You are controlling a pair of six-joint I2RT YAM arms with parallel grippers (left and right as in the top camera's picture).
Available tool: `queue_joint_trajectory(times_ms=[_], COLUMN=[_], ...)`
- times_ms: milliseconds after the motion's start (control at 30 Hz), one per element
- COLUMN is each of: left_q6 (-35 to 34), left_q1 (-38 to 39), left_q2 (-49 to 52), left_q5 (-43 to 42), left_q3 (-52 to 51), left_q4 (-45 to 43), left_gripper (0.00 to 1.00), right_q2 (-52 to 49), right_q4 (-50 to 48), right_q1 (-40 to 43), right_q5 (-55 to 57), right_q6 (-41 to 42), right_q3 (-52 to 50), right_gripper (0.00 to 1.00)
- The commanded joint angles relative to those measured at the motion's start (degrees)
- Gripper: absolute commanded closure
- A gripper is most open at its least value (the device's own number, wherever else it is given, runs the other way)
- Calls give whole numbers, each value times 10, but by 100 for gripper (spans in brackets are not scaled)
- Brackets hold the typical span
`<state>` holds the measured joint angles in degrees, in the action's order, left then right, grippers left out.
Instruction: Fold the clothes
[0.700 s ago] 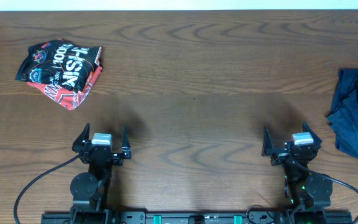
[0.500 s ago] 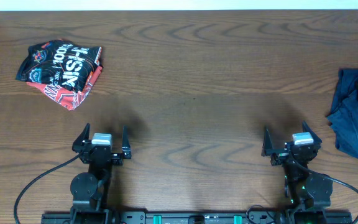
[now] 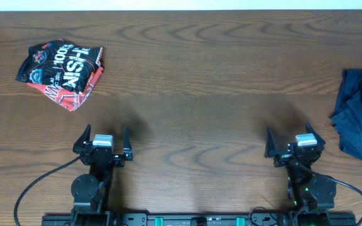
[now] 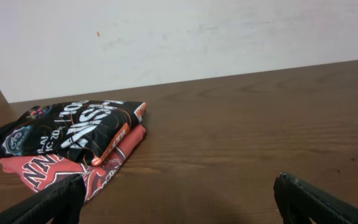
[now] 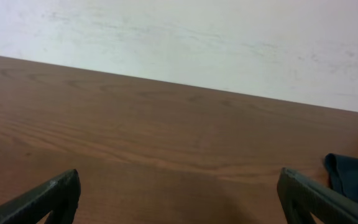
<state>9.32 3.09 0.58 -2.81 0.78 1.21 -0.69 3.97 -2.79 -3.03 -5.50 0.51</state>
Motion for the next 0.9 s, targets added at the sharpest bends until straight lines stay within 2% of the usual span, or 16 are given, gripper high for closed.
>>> queue_joint_trajectory(times_ms=[0,867], left_q6=[9,4], left_q1=[-3,-3], left_q2=[-3,-4], left_q5=[5,5], left_q3=[-5,-5], left_q4=[26,26], left_gripper=[2,2], right_q2=[1,1], right_q4=[0,0], right_q1=[3,3], right_q5=[-2,-2], right_q6=[-5,12], right_q3=[-2,-2], right_gripper=[1,1])
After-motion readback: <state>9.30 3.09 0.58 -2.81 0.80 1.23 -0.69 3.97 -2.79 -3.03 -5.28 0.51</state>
